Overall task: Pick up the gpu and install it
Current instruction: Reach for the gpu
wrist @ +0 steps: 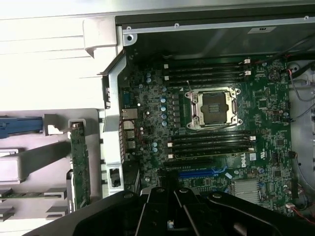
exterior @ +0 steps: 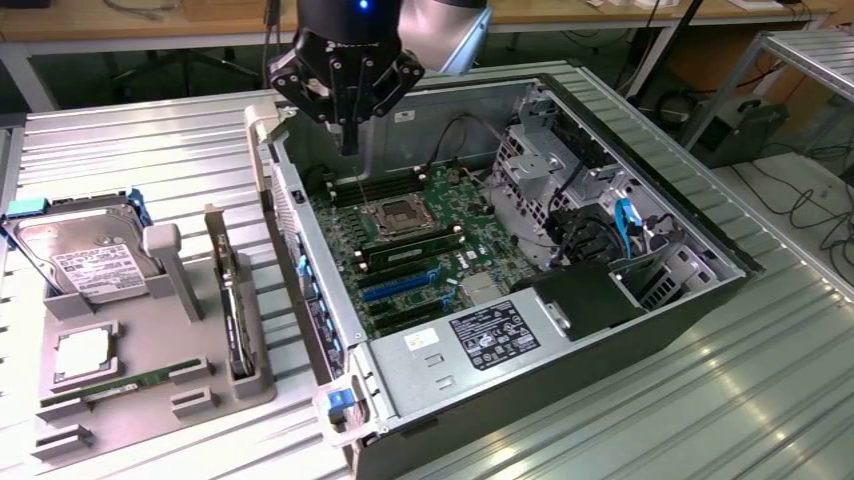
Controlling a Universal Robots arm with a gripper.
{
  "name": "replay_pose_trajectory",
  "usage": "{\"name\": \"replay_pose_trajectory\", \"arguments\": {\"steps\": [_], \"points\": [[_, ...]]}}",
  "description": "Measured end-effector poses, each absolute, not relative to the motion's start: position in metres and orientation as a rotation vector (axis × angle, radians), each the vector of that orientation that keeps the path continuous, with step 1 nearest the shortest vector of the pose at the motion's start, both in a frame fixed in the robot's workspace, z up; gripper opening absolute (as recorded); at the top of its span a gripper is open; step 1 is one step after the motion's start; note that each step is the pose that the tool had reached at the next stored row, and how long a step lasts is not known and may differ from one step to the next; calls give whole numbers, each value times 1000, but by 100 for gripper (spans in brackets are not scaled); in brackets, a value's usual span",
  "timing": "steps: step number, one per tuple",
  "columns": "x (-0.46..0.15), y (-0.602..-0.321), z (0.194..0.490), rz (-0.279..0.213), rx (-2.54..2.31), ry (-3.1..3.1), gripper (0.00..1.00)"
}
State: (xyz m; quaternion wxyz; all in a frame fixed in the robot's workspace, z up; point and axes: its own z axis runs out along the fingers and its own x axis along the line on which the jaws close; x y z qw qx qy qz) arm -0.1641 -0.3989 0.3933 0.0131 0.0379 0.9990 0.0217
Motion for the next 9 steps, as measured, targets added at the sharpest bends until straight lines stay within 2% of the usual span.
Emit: {"name": "replay_pose_trajectory", "arguments": {"steps": [9], "points": [[-167,-399,393,68,118,3112,11]]}}
